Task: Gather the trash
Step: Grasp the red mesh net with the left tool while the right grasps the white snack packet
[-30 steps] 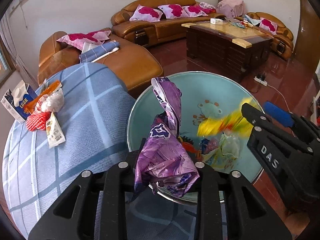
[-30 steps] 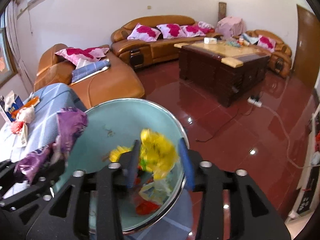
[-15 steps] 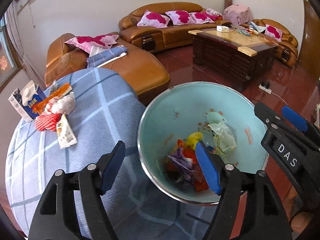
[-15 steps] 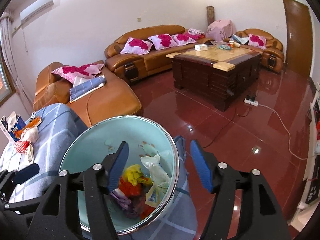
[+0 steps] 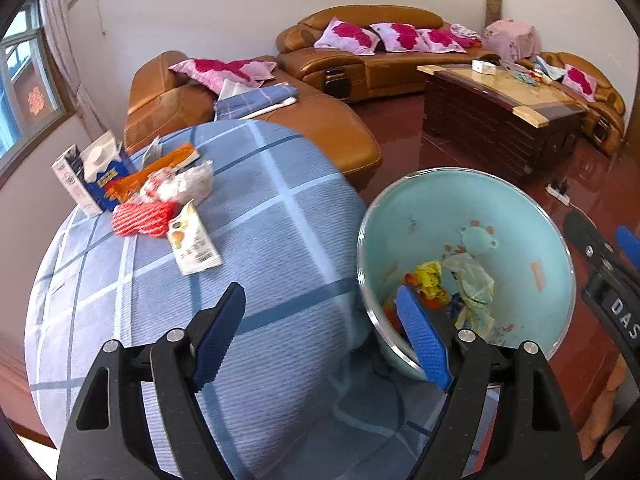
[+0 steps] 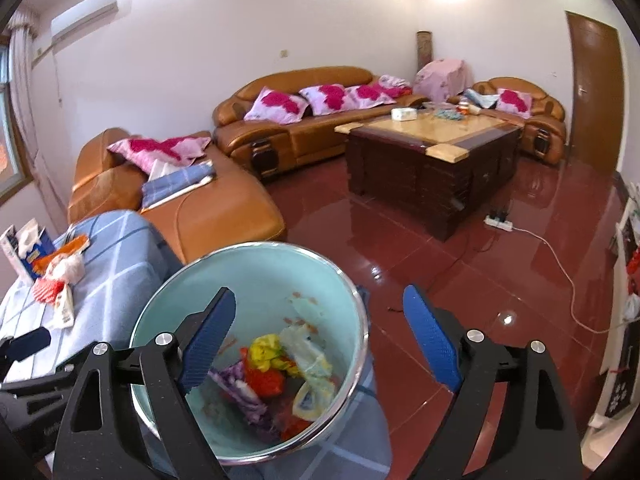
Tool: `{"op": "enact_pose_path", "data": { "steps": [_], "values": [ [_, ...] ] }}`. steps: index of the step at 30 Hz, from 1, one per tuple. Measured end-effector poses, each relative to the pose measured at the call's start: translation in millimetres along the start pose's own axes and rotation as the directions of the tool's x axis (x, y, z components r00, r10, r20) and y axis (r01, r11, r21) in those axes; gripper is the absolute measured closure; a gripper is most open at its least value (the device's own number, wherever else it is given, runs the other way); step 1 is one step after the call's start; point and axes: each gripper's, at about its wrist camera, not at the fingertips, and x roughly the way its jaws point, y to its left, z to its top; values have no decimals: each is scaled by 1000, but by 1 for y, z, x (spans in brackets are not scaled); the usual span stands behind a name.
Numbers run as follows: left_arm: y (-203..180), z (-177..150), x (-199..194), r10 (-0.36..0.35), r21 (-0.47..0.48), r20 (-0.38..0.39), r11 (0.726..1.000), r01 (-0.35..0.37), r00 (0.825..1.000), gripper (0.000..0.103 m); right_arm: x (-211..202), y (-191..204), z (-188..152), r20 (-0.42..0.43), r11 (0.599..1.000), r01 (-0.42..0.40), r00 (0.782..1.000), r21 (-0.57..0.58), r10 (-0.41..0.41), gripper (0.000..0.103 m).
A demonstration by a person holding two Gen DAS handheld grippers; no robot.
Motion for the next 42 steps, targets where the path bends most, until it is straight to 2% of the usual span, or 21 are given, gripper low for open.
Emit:
{"op": "enact_pose_path", "data": {
  "steps": [5, 8, 14, 23, 26, 31, 37, 40, 42],
  "values": [
    [20, -4, 4, 10, -36, -15, 999, -11, 1000, 24, -1, 19, -1, -9, 998, -11, 1000, -63, 10, 20],
    [36, -6, 6, 8, -58, -25, 998, -9, 1000, 24, -3, 36, 1, -15, 996, -41, 999, -82, 40, 28],
    [84, -21, 9, 66, -91, -56, 993, -71, 996, 25, 1, 81, 4, -50, 983, -127, 991, -129, 122, 38],
    [176, -42, 12, 158, -210, -96, 962, -175, 983, 26, 17, 173, 7, -161, 931, -305, 948, -202, 275, 46],
    [204, -46, 15, 174, -255, -112, 946, -198, 978, 30, 26, 203, 7, -199, 911, -349, 930, -220, 309, 47],
    [237, -49, 20, 196, -307, -135, 924, -229, 971, 30, 45, 244, 3, -267, 887, -391, 907, -245, 326, 48],
    [261, -47, 26, 212, -339, -151, 906, -252, 966, 30, 68, 282, -1, -359, 859, -449, 865, -244, 350, 48],
    [268, -45, 30, 214, -345, -157, 903, -257, 964, 30, 77, 294, -4, -385, 851, -453, 859, -266, 337, 48],
    [271, -43, 34, 213, -347, -160, 902, -257, 964, 30, 84, 300, -8, -412, 845, -457, 851, -277, 325, 55]
  ]
}}
